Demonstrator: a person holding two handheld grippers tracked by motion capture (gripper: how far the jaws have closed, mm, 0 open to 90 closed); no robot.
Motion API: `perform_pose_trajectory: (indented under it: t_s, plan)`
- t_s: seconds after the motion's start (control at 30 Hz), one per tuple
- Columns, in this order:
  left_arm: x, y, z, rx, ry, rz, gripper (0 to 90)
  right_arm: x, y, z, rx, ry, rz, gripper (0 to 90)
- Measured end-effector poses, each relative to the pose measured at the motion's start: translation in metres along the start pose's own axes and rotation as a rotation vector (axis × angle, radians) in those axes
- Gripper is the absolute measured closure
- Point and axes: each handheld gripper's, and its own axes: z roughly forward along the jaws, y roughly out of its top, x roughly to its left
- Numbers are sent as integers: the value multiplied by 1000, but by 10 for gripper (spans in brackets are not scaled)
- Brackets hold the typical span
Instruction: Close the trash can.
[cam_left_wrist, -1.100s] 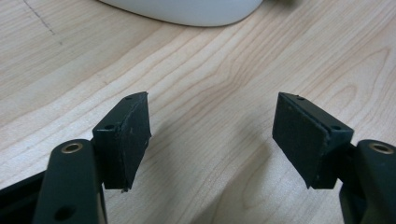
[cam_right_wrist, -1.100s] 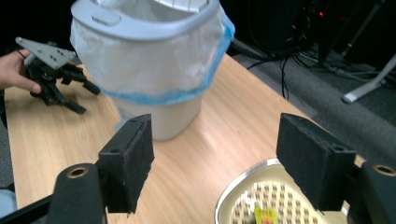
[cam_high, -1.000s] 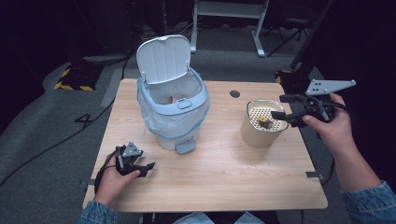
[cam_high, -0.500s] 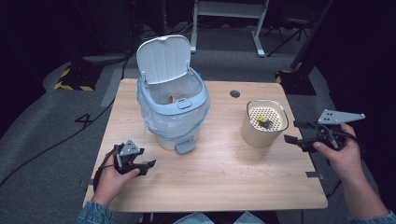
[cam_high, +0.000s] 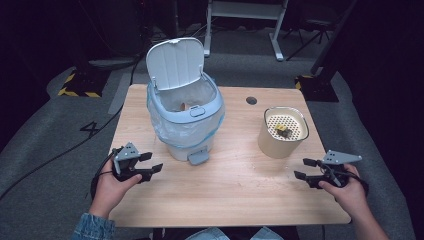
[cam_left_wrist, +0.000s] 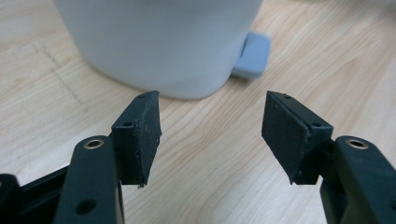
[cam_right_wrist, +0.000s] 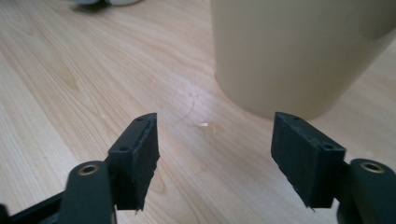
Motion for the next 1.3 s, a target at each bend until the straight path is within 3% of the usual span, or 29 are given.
perform_pose_trajectory:
  t_s: [0.27, 0.37, 0.6, 0.63, 0.8, 0.87, 1.03, 1.1, 1.27, 1.3]
  plan:
    - [5, 26, -22, -48, -1, 10, 380, 5, -34, 30, 39, 19, 45, 291]
    - [9, 44, -35, -95, 3, 2, 383, 7, -39, 34, 33, 8, 37, 291]
    - [16, 69, -46, -125, 32, 22, 379, 10, -41, 34, 61, -44, -14, 279]
    - [20, 78, -50, -132, 46, 24, 379, 10, -41, 34, 63, -50, -13, 272]
    - [25, 95, -58, -163, 56, 25, 384, 10, -41, 34, 66, -49, -10, 258]
    - [29, 110, -63, -188, 63, 47, 388, 10, -41, 34, 65, -50, -12, 258]
    - [35, 130, -69, -234, 40, 61, 392, 10, -41, 34, 66, -50, -10, 258]
    - [42, 146, -72, -242, 65, 92, 390, 10, -41, 34, 66, -50, -10, 257]
    - [54, 162, -72, -275, 62, 94, 395, 10, -41, 34, 65, -51, -11, 258]
    - [59, 170, -71, -271, 55, 111, 407, 10, -41, 34, 65, -51, -10, 258]
